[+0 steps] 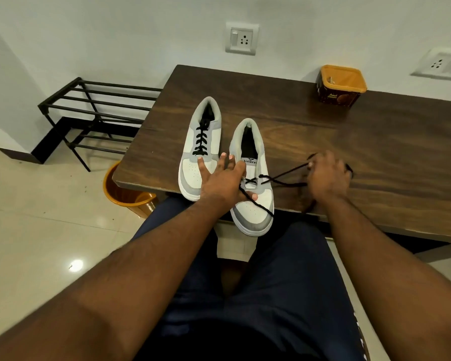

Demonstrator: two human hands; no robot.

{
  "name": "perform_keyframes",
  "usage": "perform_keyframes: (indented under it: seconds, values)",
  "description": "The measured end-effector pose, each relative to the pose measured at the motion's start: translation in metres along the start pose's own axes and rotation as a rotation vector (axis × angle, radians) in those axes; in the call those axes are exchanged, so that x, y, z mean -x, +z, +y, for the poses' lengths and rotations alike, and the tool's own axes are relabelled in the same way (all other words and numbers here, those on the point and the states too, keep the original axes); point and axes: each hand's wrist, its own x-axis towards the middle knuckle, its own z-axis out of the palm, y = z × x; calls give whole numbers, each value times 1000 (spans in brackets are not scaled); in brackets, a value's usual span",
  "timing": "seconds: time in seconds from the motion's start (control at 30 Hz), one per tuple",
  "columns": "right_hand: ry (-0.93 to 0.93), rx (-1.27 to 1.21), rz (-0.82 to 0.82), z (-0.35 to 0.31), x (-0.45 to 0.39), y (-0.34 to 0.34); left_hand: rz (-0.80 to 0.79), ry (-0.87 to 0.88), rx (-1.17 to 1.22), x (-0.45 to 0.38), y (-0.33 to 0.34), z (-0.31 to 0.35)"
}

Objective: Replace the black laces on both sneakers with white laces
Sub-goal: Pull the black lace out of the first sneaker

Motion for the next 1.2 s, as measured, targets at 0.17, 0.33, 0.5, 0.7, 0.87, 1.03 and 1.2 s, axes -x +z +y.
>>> perform_keyframes:
  seconds: [0.17,0.33,0.5,0.7,0.87,1.03,1.2]
  values:
    - [277,-269,131,9,-16,-4,5,-6,21,2,-1,-1]
    - [499,-511,243,15,-30,-2,5,1,32,3,1,-1]
    - [501,-571,148,22,-52,2,-13,-14,112,6,0,-1]
    - [191,-519,118,-15,-23,-4,60,18,280,11,-4,-5]
    - [-46,-744,-3,-60,47,8,217,-2,830,34,10,-13]
    - [-69,-818,17,-78,87,26,350,-285,974,38,12,-3]
    - [-114,-798,18,-82,97,33,275,-349,979,25,12,3]
